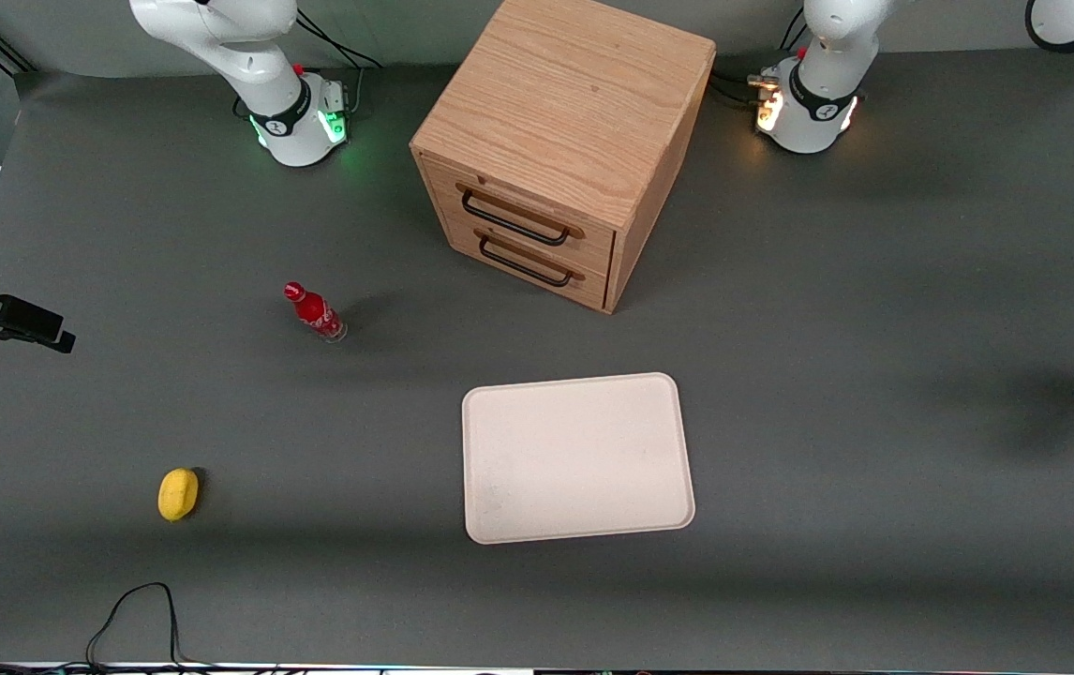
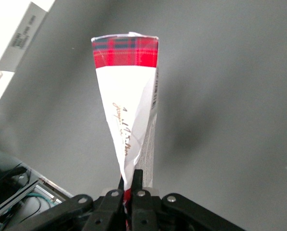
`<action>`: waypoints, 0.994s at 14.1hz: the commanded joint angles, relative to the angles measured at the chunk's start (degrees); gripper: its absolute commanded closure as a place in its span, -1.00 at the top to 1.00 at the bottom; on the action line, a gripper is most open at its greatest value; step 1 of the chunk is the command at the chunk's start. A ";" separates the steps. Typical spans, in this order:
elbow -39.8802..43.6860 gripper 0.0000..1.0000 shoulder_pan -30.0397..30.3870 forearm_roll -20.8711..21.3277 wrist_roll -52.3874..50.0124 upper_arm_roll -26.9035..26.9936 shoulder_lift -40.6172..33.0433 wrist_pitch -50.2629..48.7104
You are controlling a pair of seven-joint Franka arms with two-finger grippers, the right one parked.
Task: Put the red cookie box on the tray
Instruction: 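Lift the cookie box and carry it toward the white tray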
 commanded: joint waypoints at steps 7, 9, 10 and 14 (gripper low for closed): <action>-0.28 -1.00 -10.28 -0.15 -33.53 -3.12 -11.90 -21.23; -0.63 -1.00 -17.40 -0.24 -47.60 -3.12 -13.23 -23.61; -0.72 -1.00 -21.79 0.02 -55.50 -3.12 -13.32 -24.41; -0.81 -1.00 -38.49 0.64 -90.48 -3.03 -12.54 -23.45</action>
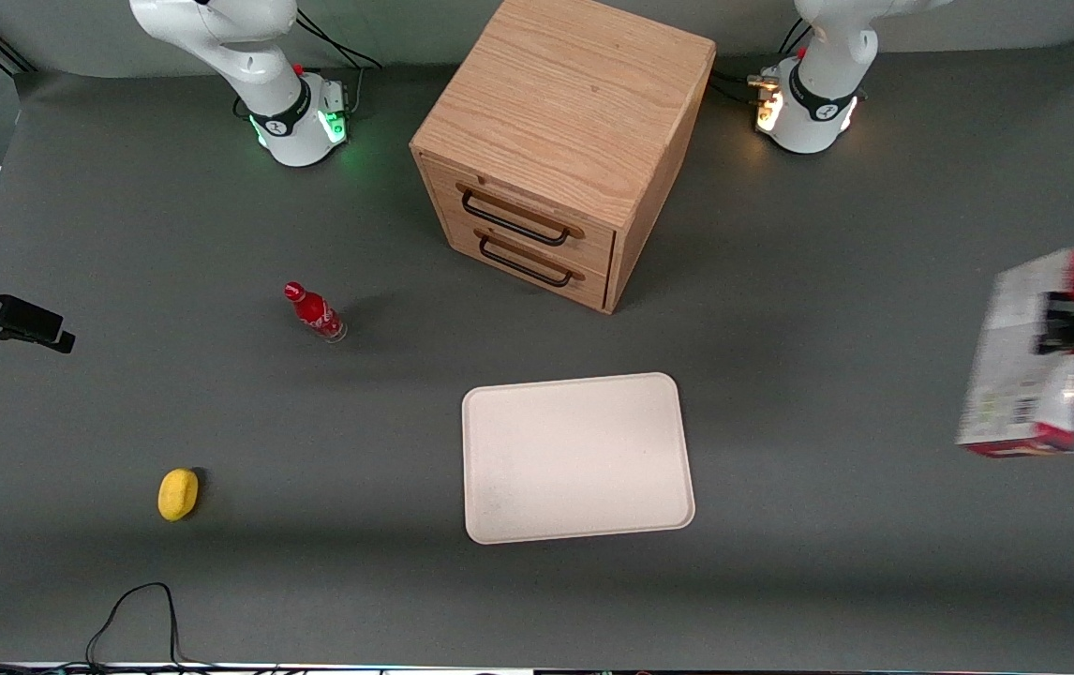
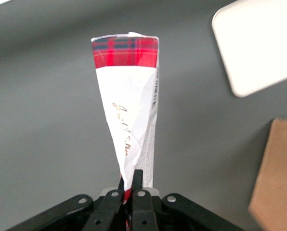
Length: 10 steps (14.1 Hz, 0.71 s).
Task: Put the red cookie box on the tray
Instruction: 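Lift the cookie box and carry it toward the white tray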
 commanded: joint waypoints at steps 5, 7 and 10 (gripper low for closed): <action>-3.10 -1.00 -21.52 2.75 -42.18 1.24 2.72 10.72; -3.19 -1.00 -23.73 2.49 -45.01 1.15 3.52 11.44; -4.23 -1.00 -24.88 1.53 -45.46 1.15 4.75 11.70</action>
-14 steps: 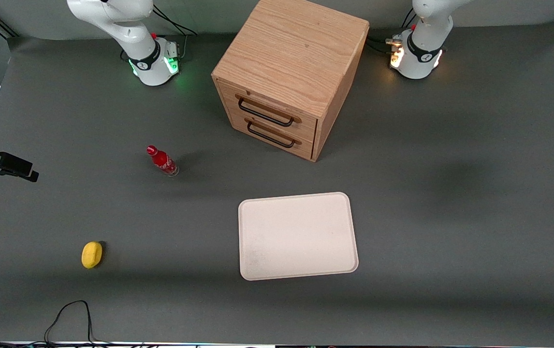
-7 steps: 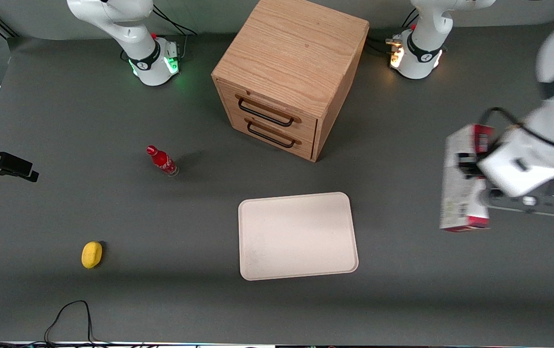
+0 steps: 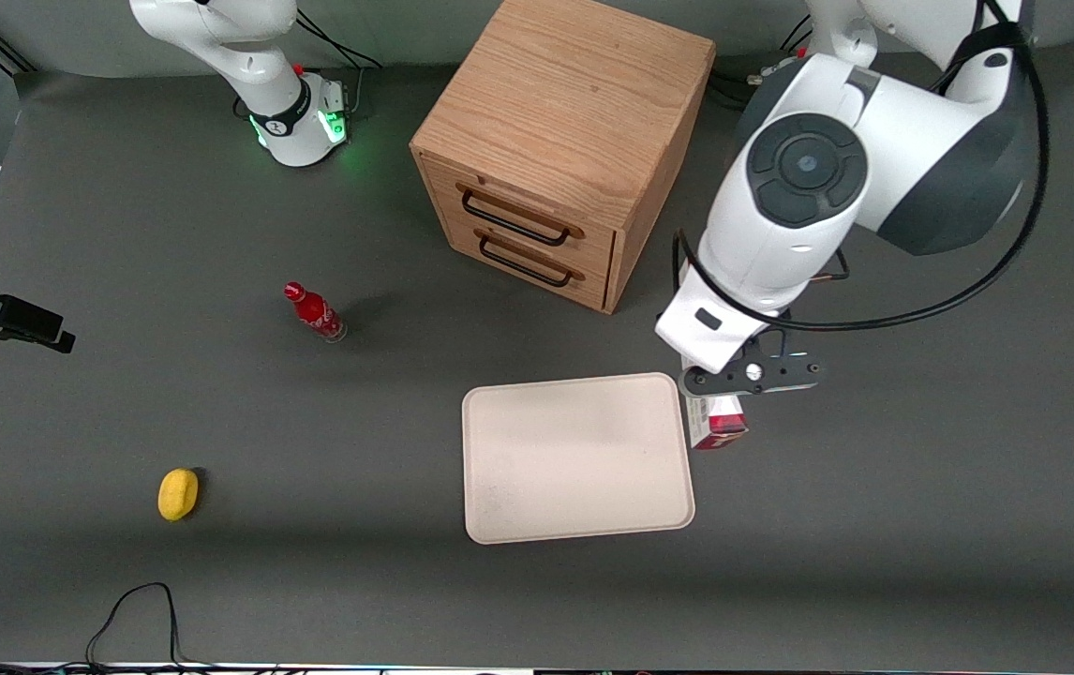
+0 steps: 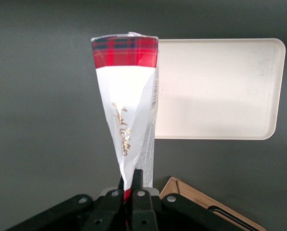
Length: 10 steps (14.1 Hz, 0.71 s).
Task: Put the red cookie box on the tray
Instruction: 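Lift the cookie box and carry it toward the white tray, then lower the cookie box onto the tray beside its rim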
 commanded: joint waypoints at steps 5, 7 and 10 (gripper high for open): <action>-9.03 -1.00 0.05 -2.35 -1.39 1.37 4.06 14.54; -12.04 -1.00 0.31 -1.91 -1.39 1.55 6.52 19.65; -13.54 -1.00 0.32 -1.64 -2.61 2.60 10.48 25.11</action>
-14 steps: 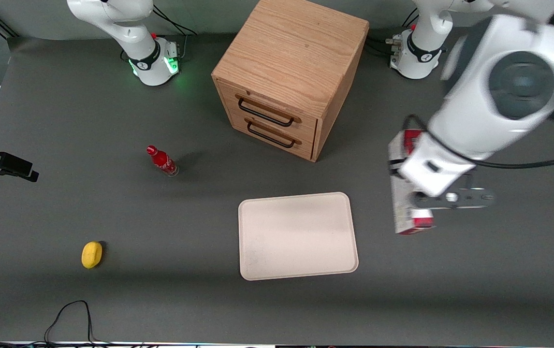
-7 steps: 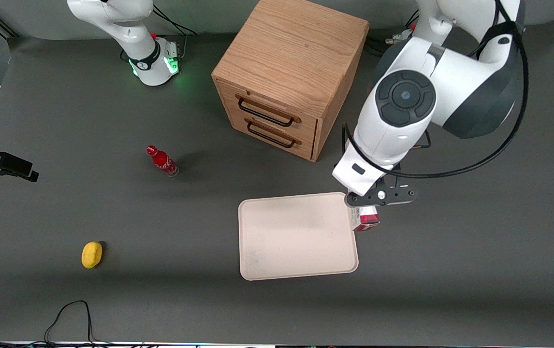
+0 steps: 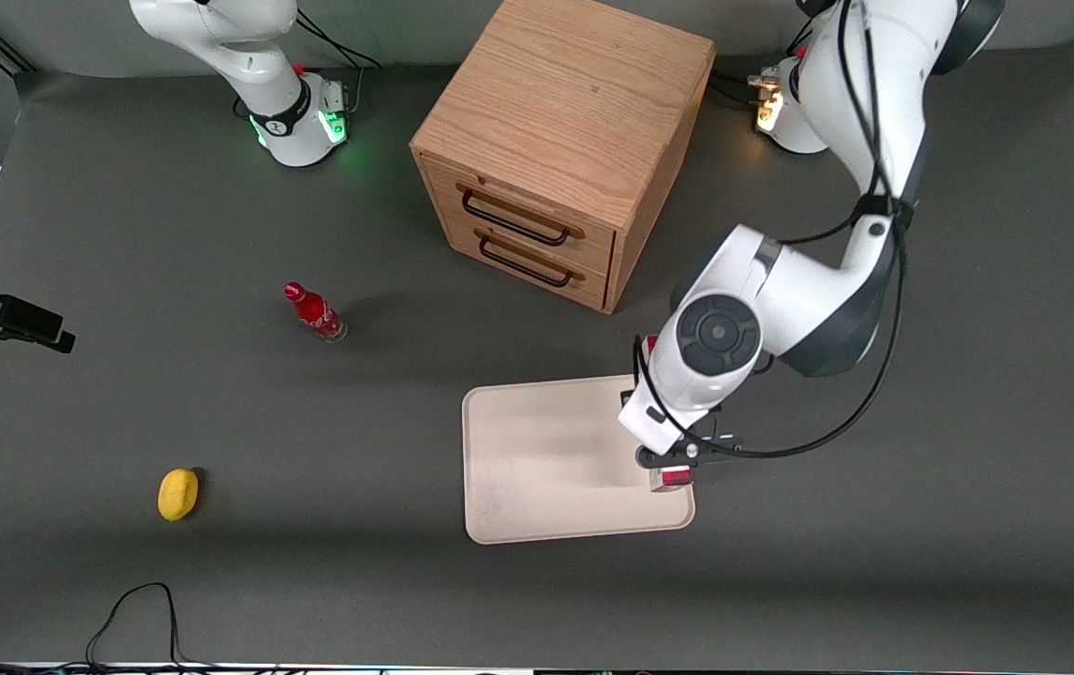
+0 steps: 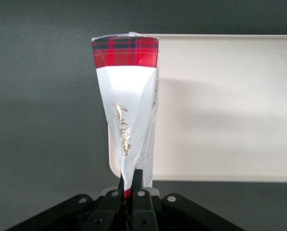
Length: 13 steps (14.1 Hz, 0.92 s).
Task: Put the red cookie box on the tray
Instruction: 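Lower the cookie box onto the tray beside its rim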
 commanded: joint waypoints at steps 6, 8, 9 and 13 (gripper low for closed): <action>-4.51 -1.00 -0.11 2.12 -4.00 1.90 4.79 11.36; -4.51 -1.00 -0.02 3.53 -4.97 1.90 5.68 13.03; -4.51 -1.00 -0.02 3.54 -4.97 1.90 5.77 13.12; -4.60 0.18 -0.02 6.78 -4.80 2.17 5.85 13.12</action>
